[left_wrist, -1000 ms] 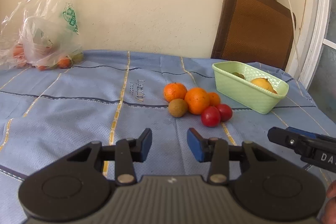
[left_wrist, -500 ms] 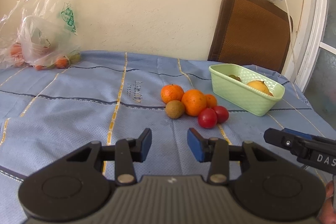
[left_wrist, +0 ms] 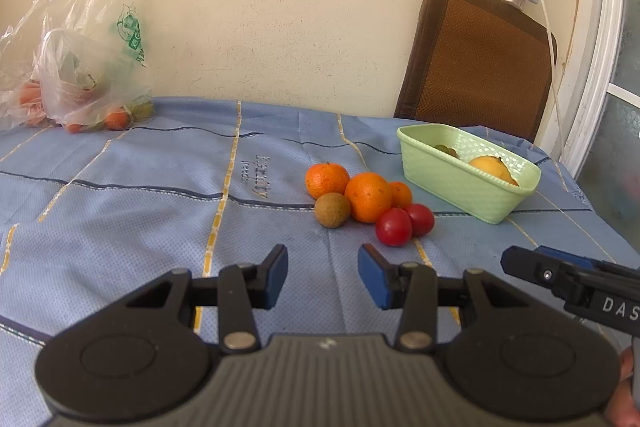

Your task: Organize fruits

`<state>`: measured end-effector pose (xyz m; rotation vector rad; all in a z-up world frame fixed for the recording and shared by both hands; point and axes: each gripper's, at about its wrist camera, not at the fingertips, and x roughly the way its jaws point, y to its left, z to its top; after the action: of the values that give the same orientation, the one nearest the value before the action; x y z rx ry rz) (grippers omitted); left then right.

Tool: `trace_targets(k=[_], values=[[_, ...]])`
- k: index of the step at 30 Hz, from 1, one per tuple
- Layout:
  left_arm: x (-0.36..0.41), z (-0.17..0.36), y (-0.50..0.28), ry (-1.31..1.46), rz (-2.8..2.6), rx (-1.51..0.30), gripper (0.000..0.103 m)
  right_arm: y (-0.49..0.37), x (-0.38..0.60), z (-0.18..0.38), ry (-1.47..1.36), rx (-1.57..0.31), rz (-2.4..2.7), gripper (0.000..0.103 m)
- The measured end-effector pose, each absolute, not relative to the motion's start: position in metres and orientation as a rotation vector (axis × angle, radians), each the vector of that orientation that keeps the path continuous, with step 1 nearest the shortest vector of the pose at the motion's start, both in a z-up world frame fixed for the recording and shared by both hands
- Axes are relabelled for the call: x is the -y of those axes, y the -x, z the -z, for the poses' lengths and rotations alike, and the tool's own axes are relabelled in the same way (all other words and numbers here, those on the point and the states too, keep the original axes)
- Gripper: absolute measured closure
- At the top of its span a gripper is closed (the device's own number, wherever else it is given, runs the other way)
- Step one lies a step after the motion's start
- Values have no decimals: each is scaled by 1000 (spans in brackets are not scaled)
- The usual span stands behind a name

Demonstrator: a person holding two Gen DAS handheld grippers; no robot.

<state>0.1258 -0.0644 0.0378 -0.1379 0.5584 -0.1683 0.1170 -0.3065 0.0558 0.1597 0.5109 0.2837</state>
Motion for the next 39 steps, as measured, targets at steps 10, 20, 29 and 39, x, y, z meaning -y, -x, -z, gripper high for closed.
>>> trace_targets(k=[10,20,29,39], values=[[64,-38,-126,139,168,-559,63,-117,306,-56,-160,-511,-283,49],[64,-37,-126,139,169,-559,63,-116,306,-56,-161,-510,-282,49],[64,-37,-126,141,168,-559,63,-116,305,-56,-161,-511,-282,49],[67,-37,-126,150,171,-560,63,-116,305,-56,-161,-511,-283,49]])
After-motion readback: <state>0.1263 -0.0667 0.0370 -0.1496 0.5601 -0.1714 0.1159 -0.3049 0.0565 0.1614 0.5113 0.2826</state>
